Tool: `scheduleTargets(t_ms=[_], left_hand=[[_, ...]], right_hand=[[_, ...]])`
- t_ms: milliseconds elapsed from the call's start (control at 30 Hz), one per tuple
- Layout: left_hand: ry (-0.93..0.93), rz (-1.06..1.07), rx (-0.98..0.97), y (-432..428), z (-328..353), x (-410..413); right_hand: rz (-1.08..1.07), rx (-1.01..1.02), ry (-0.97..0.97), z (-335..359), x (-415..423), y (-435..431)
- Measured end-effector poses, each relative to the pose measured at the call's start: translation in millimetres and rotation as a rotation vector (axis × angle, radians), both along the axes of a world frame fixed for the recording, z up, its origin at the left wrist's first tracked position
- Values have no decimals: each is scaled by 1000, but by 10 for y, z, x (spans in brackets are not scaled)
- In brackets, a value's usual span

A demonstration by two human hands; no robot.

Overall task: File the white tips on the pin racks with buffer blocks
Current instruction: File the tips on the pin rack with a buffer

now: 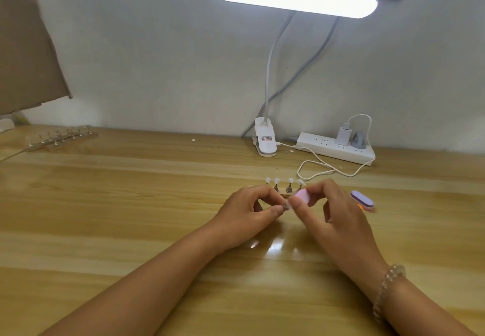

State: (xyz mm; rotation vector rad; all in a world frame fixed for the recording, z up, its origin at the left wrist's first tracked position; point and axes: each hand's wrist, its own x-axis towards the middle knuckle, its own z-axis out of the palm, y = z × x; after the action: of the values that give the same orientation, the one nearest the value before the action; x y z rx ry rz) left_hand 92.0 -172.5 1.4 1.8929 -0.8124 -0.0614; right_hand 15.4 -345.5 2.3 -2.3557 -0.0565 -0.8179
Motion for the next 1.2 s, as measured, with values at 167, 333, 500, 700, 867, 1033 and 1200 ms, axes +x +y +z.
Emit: scheduleTargets(t_ms=[167, 333, 500, 700, 867, 1033, 1200], left_hand=[[30, 17, 4, -1, 3, -5], [28, 16, 8, -7, 3, -4], [3, -1, 8, 8, -9, 15], [-12, -13, 3, 1, -25, 25], [-27, -32, 9, 2, -41, 34], [29, -42, -41, -7, -35, 29], [4, -39, 12, -5, -42, 32]], right_hand=[[19, -43, 84, 5, 11, 61], [31, 54, -18, 15, 7, 6], [72, 14, 64, 5, 29, 26], [63, -60, -59, 16, -13, 61], [66, -18, 43, 10, 30, 18], [41, 31, -85, 22, 14, 8], [69, -73, 8, -6, 16, 29]])
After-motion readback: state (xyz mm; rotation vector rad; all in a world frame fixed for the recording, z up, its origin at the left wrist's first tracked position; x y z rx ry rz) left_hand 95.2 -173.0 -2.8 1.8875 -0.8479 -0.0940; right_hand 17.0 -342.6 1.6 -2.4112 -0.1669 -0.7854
